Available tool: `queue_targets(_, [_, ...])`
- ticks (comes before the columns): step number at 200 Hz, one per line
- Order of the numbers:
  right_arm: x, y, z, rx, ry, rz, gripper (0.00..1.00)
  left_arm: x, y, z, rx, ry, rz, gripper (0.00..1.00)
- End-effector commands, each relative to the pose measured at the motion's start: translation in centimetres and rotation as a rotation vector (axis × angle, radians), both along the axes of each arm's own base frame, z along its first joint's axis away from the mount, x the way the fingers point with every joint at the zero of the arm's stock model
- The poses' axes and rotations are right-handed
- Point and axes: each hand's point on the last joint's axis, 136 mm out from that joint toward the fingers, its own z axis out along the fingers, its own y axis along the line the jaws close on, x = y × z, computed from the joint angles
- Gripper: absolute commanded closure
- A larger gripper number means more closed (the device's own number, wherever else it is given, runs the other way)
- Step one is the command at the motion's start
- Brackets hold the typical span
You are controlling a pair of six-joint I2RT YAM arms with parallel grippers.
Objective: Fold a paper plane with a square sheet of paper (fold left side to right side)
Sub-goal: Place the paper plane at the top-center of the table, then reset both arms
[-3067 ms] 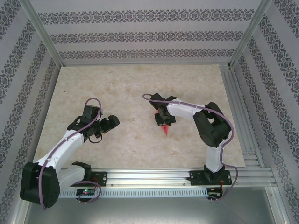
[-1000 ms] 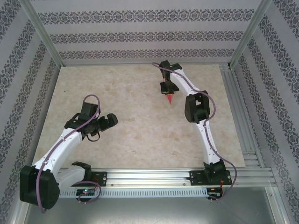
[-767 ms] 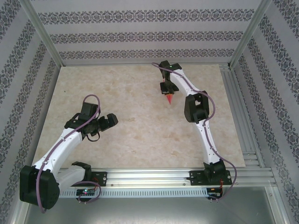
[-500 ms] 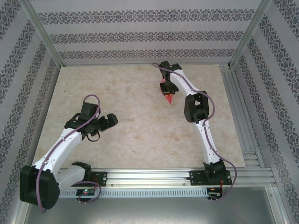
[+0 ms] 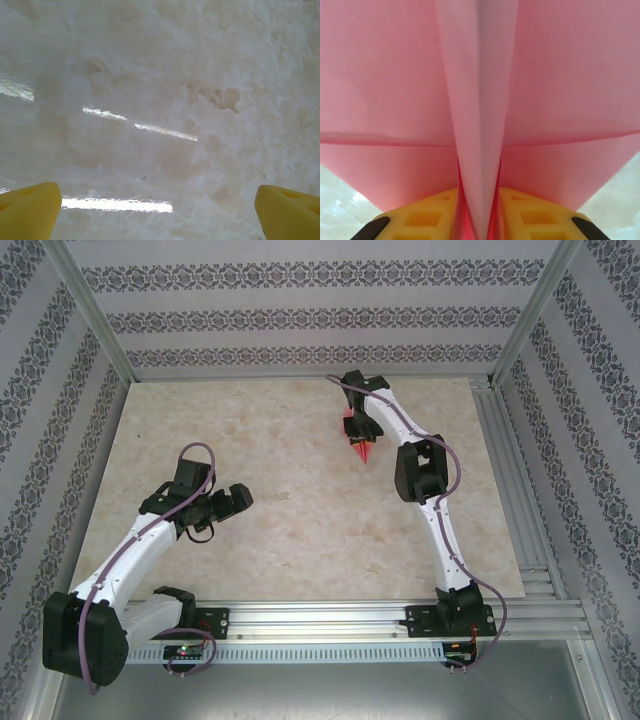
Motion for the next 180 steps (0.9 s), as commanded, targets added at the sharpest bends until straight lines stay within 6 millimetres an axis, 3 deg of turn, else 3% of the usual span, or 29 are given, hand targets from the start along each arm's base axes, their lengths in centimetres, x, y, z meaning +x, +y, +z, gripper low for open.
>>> queue_targets(1, [0.7, -0.4, 4.0, 0.010, -0.070, -0.012, 0.75, 0.3, 0.2, 0.7, 0.005, -0.014, -0.014, 0.00])
queue_targets(68, [0.3, -0.1, 6.9, 0.012, -0.112, -0.001, 0.72, 0.2, 0.2, 0.8, 0.006, -0.016, -0.018, 0.00])
queue_targets(96, [-0.3, 0.2, 9.1, 0.002, -0.140, 0.011, 0.71, 0.3, 0.4, 1.0, 0.016, -0.026, -0.009, 0.00])
queue_targets(141, [-2.9, 0.1, 17.5, -0.019, -0.294, 0.039, 0.65, 1.4, 1.8, 2.3, 0.084, -0.077, 0.042, 0.00])
queue_targets(180, [-8.0, -1.8, 23.7, -0.002, -0.472, 0.030, 0.53, 3.2, 4.8, 5.4, 0.191, -0.191, 0.169, 0.00])
